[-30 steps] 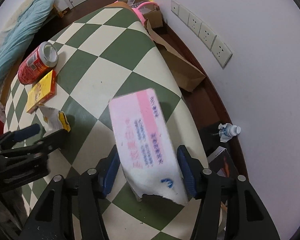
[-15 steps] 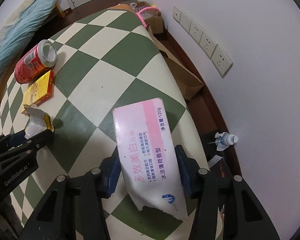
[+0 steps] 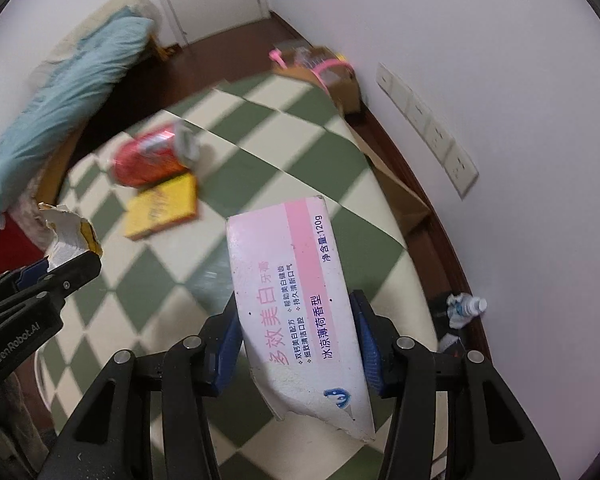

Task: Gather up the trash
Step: 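Carry the pink box and wrapper with both grippers over the bin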

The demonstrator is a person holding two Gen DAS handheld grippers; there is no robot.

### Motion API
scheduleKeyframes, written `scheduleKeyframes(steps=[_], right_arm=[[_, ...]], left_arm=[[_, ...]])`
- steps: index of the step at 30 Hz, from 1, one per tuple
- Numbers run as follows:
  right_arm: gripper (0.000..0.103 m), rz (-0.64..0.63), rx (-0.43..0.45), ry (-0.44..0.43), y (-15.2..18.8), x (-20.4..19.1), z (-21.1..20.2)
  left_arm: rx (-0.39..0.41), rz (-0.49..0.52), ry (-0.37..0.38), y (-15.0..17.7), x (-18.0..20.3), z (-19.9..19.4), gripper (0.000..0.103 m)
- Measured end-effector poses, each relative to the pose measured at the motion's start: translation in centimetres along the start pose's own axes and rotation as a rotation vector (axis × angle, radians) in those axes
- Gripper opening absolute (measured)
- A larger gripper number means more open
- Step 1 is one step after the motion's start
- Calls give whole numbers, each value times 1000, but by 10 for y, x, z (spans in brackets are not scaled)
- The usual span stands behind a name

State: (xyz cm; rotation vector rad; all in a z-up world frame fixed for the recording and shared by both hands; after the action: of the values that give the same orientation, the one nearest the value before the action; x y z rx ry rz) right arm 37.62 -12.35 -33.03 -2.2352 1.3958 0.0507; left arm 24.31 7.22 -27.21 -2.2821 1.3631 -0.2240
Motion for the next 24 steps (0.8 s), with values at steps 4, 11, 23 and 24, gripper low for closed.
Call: scheduleKeyframes(steps=[4, 11, 23, 24], right_arm=[[53, -43, 45, -56, -5, -44, -25], [53, -135, 90, -177, -4, -148, -51], [53, -334, -4, -433, 52, -386, -27], [53, -355, -29, -450, 64, -409, -18]], left_arm=[[55, -67, -35, -1, -52, -37, 41], [124, -178, -129, 15, -159, -90, 41], [116, -420, -293, 90, -361, -126, 41], [102, -445, -303, 100, -377, -123, 41]])
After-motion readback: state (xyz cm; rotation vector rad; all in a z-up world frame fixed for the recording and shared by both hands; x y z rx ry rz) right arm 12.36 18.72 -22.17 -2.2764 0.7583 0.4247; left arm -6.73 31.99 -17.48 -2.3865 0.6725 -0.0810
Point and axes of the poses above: each gripper's, at about its wrist camera, not at the fingertips, and z roughly the way its jaws point, x to its right, y to its underside, the point moved 8 cm from there along z, roughly the way its jaws point, and after that the axes turned 10 degrees about -y, right-handed, at the moved point
